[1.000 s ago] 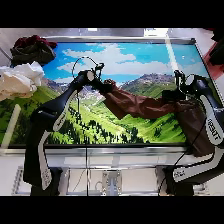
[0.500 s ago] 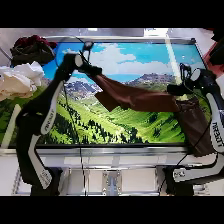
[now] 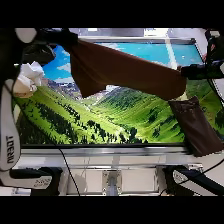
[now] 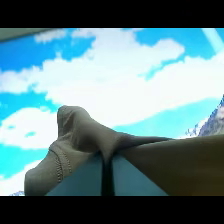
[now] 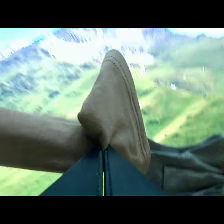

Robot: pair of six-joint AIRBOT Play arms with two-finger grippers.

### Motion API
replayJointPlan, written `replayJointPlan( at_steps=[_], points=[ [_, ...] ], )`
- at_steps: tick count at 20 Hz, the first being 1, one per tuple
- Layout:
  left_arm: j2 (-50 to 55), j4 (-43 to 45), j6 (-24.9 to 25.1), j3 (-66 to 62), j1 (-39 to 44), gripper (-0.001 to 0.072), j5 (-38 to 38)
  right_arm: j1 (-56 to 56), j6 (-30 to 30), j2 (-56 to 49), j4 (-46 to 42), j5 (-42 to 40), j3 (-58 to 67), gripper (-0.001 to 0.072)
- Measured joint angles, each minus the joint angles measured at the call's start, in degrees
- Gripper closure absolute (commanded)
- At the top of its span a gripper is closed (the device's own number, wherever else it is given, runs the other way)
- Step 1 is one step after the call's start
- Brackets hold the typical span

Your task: Fold the shirts.

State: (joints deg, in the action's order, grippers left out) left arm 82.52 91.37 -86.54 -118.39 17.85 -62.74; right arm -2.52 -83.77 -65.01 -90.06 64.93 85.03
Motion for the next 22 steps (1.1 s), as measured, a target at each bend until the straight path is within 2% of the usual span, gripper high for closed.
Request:
replayJointPlan(
  at_steps=[5, 11, 15, 18, 21, 22],
  points=[
    [-10.2, 4.9, 0.8, 0.0, 0.4, 0.0691, -1.2, 6.4, -1.1, 5.7, -3.7, 3.4, 6.5, 0.0680],
    [-19.1, 11.6, 2.0, 0.7, 0.5, 0.0691, -18.7, 10.8, -3.0, 12.3, -7.0, 9.2, 10.7, 0.0679],
    [-18.1, 13.4, 1.7, 10.4, 0.5, 0.0691, -23.5, 11.5, -3.9, 9.6, -7.8, 7.1, 6.9, 0.0679],
    [-14.2, 14.3, 0.5, 23.2, -0.1, 0.0691, -21.4, 11.7, -4.6, 3.2, -6.8, 2.7, 0.8, 0.0679],
    [-7.4, 14.9, -2.9, 34.4, -1.6, 0.0689, -11.4, 11.7, -5.6, -6.2, -4.9, -4.8, -5.8, 0.0675],
    [-4.8, 15.1, -4.2, 36.4, -2.1, 0.0668, -7.6, 11.7, -6.6, -9.6, -5.0, -7.7, -7.5, 0.0637]
  ],
)
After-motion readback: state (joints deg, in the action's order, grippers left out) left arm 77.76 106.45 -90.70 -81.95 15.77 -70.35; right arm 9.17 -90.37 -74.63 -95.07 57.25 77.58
